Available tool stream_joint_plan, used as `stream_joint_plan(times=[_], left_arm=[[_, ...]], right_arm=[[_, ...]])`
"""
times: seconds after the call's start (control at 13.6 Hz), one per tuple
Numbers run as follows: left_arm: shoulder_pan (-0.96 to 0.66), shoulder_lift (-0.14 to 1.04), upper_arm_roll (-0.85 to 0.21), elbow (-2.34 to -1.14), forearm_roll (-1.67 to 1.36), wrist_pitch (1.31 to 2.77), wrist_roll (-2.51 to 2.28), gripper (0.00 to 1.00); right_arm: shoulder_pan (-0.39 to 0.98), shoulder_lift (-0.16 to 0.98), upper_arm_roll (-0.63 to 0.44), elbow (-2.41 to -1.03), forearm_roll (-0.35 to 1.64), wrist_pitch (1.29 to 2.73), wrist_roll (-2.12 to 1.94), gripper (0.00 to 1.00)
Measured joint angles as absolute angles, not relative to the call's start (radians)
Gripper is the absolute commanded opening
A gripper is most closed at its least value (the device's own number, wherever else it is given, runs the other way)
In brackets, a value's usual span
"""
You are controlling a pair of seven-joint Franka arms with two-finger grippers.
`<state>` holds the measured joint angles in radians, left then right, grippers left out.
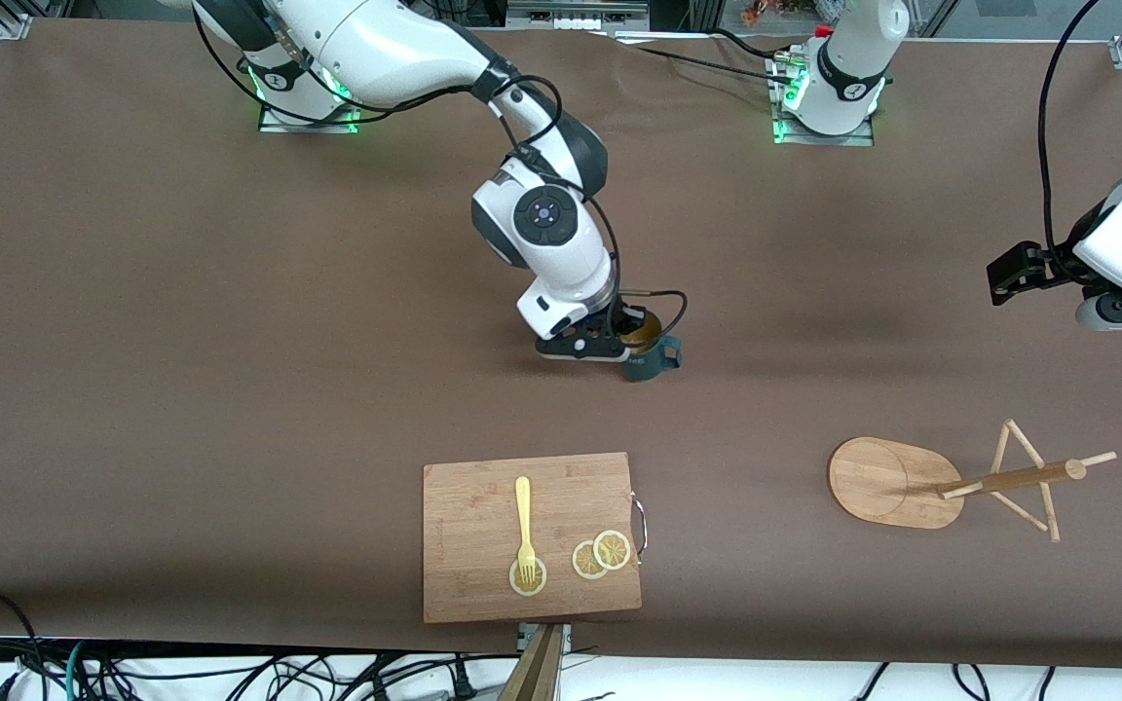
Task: Pass cup and hang on rack
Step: 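Carry the teal mug with the right gripper toward the table middle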
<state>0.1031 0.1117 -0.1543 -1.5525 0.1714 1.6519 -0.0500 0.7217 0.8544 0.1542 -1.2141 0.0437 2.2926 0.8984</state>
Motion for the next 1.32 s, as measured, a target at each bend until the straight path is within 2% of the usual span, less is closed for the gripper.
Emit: stream_joint_plan(times=[0.37,1.32], left_arm=[[0.104,0.112,-0.153,-1.551,0.201,1.652,-0.050,1.00],[0.106,0.115,-0.146,-1.551,0.201,1.643,-0.050,1.00]], right_arm=[[0.778,0.859,0.154,-1.208,0.044,2.286,0.983,0.00],[0.808,0.866,0.154,-1.208,0.022,2.115,0.963,0.00]])
